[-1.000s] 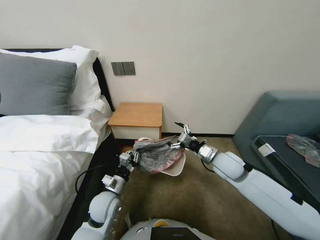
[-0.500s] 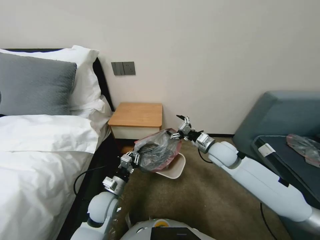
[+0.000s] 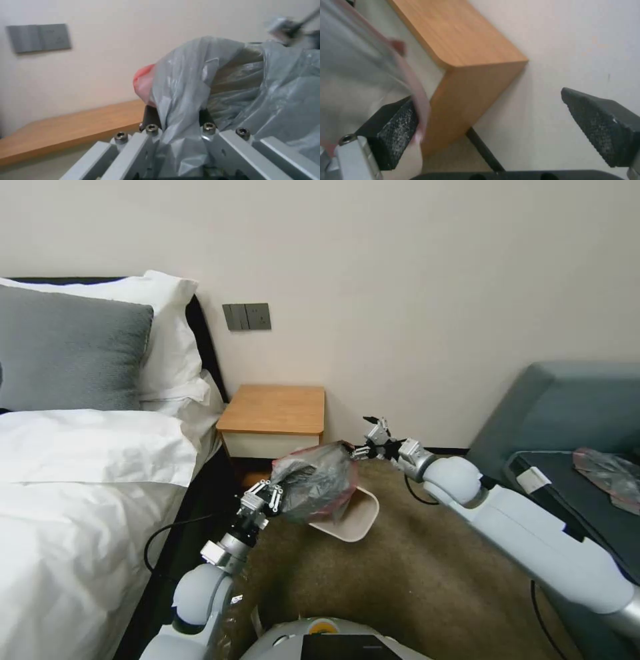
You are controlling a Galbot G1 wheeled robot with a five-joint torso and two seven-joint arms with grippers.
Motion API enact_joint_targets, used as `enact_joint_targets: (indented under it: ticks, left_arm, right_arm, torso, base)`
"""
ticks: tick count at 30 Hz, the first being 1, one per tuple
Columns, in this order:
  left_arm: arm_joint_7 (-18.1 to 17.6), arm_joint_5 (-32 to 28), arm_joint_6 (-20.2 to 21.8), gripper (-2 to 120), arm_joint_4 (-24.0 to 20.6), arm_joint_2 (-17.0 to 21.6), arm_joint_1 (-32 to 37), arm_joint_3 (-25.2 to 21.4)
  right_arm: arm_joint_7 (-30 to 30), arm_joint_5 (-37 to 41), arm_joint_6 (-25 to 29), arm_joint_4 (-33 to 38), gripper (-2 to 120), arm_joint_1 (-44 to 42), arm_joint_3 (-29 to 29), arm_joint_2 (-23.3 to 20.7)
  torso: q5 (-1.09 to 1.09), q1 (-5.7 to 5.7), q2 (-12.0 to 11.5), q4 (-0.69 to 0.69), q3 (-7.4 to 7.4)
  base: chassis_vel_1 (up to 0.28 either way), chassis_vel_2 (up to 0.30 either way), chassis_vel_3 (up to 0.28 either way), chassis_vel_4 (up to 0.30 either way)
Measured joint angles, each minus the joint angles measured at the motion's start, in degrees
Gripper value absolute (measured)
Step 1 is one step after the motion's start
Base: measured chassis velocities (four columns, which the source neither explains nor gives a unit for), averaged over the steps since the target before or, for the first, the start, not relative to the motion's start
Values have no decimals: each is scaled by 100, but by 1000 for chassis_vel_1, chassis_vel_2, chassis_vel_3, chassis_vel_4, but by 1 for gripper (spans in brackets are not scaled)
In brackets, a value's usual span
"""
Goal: Pick up the garbage bag from the table and place it over the trash can.
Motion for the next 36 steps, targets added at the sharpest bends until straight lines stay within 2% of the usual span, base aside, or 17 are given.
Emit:
enact_joint_targets:
  ticks: [1,4,9,18,23,27,31,32,34,35,36]
  left_arm:
    - [0,0,0,5,0,0,0,0]
    - [-395,-319,314,5,-2,-31,-40,-110]
    - [-679,-535,544,5,-8,-76,-66,-183]
    - [-1033,-781,865,5,-2,-187,-53,-193]
    - [-1154,-995,1042,5,-2,-182,-71,-216]
    - [-1288,-997,1097,5,9,-205,-60,-213]
    - [-1444,-1026,1128,5,53,-265,-59,-194]
    - [-1507,-1118,1164,5,57,-290,-63,-167]
    - [-1563,-1263,1229,5,48,-302,-84,-139]
    - [-1563,-1263,1229,5,48,-302,-84,-139]
    - [-1585,-1301,1257,5,36,-303,-101,-136]
  right_arm:
    - [0,0,0,0,100,0,0,0]
    - [-94,-16,10,153,100,-438,401,-196]
    - [-26,20,60,401,100,-876,721,-325]
    - [216,397,67,1046,100,-1428,1171,-330]
    - [129,420,79,1431,100,-1868,1669,-298]
    - [296,723,65,1798,100,-2150,1989,-226]
    - [757,1305,35,2236,100,-2345,1981,-14]
    - [1231,2036,45,2500,100,-2432,1854,202]
    - [1754,3165,128,2795,100,-2527,1661,563]
    - [1754,3165,128,2795,100,-2527,1661,563]
    - [1993,3637,184,2858,100,-2561,1584,706]
  torso:
    - [0,0,0,0,0]
    - [0,0,0,-1,0]
    - [1,0,0,-1,0]
    - [0,0,0,1,0]
    - [2,0,0,0,0]
    - [1,0,0,-1,0]
    - [-1,0,0,0,0]
    - [2,0,0,1,0]
    - [0,0,0,-1,0]
    - [0,0,0,-1,0]
    - [0,-1,0,-1,0]
  base:
    - [0,0,0,0]
    - [0,0,0,0]
    - [0,0,0,0]
    - [0,0,0,0]
    - [0,0,0,0]
    - [0,0,0,0]
    - [0,0,0,0]
    - [0,0,0,0]
    - [0,0,0,0]
    - [0,0,0,0]
    - [0,0,0,0]
